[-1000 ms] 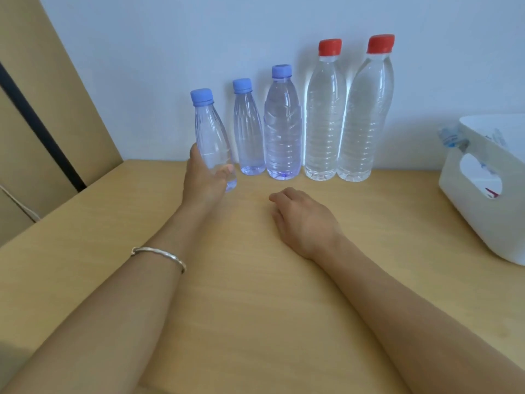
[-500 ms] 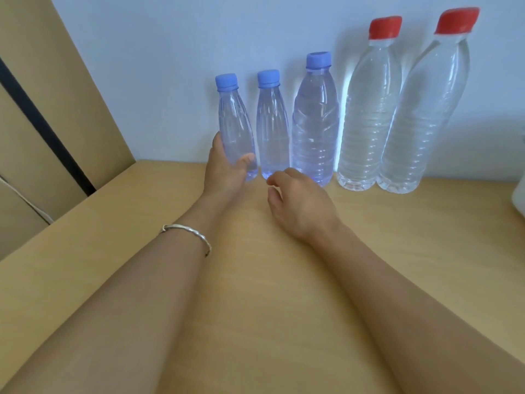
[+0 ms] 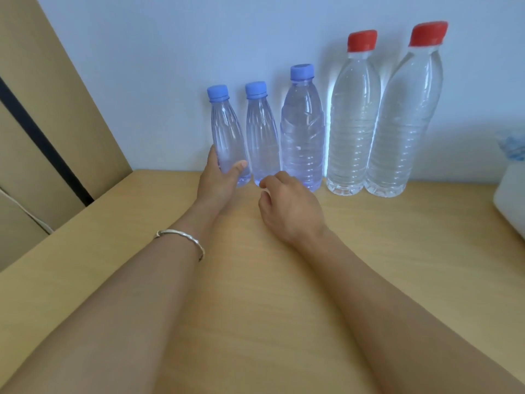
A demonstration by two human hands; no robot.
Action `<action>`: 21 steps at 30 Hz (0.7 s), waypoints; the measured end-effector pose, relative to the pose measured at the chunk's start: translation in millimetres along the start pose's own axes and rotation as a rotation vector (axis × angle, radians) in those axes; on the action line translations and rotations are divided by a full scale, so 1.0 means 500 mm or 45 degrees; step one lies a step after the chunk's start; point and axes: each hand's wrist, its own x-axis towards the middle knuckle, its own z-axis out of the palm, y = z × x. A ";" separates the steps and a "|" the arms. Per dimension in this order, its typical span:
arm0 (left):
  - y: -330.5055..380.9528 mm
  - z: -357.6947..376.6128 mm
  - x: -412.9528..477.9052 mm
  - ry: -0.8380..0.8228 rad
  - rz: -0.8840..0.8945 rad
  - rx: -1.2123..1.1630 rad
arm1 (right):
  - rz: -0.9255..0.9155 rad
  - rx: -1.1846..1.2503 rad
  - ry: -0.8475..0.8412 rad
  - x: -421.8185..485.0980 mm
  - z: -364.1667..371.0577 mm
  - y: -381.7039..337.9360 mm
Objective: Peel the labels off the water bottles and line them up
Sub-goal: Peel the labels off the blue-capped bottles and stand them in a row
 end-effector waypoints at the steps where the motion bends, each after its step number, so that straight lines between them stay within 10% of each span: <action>1: 0.000 0.000 -0.006 -0.024 -0.028 0.060 | -0.009 -0.021 -0.001 -0.003 0.001 0.000; 10: 0.085 0.049 -0.138 0.388 0.028 -0.050 | 0.062 -0.013 0.069 0.003 -0.019 0.007; 21: 0.130 0.111 -0.217 0.181 0.282 -0.251 | 0.106 0.052 0.259 -0.012 -0.068 0.043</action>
